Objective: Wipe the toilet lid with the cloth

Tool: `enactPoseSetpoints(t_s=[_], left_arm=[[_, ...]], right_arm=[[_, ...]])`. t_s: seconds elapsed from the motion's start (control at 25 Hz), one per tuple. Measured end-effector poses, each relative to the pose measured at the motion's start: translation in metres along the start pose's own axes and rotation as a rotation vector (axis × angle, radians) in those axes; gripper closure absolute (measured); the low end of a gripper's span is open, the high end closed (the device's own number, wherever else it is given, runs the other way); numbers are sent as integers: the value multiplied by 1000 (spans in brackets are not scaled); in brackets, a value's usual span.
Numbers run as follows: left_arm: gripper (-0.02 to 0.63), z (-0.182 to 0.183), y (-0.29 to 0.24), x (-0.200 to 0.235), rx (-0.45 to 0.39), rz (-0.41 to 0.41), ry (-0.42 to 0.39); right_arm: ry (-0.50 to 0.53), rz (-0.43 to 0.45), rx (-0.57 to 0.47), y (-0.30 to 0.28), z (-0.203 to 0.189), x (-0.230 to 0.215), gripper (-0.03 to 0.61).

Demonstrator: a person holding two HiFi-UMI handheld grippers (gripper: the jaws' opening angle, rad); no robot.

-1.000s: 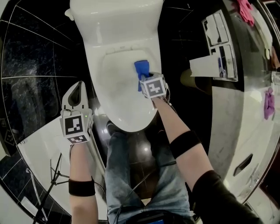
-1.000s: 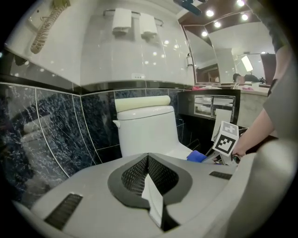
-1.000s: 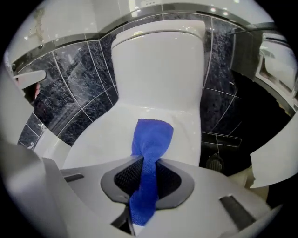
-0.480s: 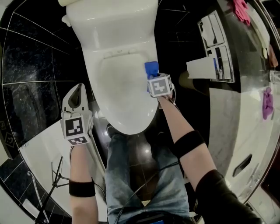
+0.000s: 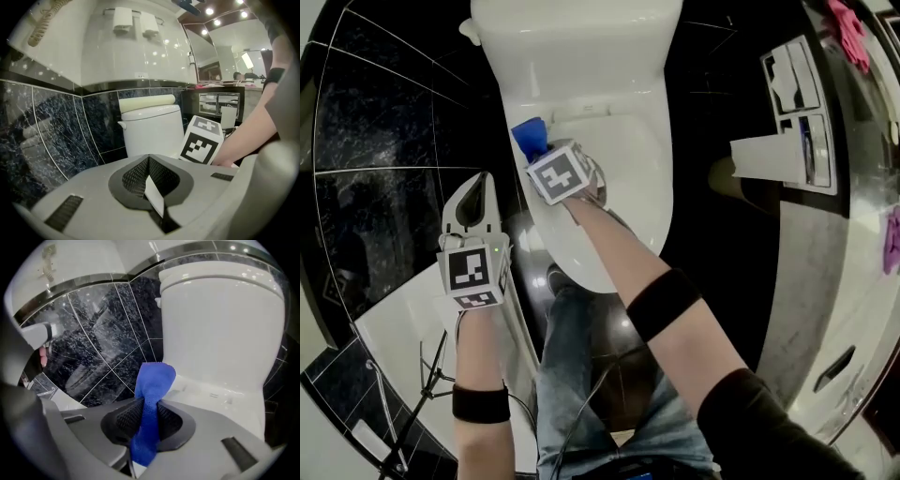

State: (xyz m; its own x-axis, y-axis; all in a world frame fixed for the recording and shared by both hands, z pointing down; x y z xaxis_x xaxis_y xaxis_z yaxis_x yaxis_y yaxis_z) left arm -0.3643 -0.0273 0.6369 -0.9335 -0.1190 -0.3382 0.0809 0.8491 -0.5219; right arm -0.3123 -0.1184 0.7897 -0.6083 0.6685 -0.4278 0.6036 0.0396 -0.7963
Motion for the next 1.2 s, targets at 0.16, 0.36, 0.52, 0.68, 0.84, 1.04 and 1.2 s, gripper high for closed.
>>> enactPoseSetpoints(t_s=[0.16,0.36,0.52,0.68,0.84,1.04,1.2], left_arm=[[614,-13,-1,10,5,8,-7],[614,-24,-4,7,20,6,4],[614,-21,-7,-5,22,-10,17],[614,-11,-11,-16,15,-22,11],[614,-3,-13,-23,7,-27,8],[614,5,-9,-29,1,-27,5],[614,12,2,-30,-5,-29,-2]], right_arm=[[-3,-14,55,-28,-11,0,492],[-8,-98,10,-7,-11,-46,492],[-56,-182,-9,30,-21,-109,492],[-112,-259,-15,63,-39,-175,492],[-152,-317,-22,88,-48,-216,491],[-162,-355,-19,100,-45,-227,492],[-203,-394,-28,119,-48,-235,494]])
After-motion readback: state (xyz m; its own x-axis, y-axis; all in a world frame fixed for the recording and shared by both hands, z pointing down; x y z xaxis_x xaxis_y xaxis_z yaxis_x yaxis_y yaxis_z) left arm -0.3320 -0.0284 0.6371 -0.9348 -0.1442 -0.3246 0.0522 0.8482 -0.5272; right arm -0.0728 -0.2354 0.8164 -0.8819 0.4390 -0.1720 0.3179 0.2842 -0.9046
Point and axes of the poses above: the fingertips, and each gripper's own axes: y backward along the fingers, x to its left, z out of its top, the point moved 4 cm from there along y, backward along the fingers, and after that the axes turned 14 degrees about -y, right-handed, at the moved point
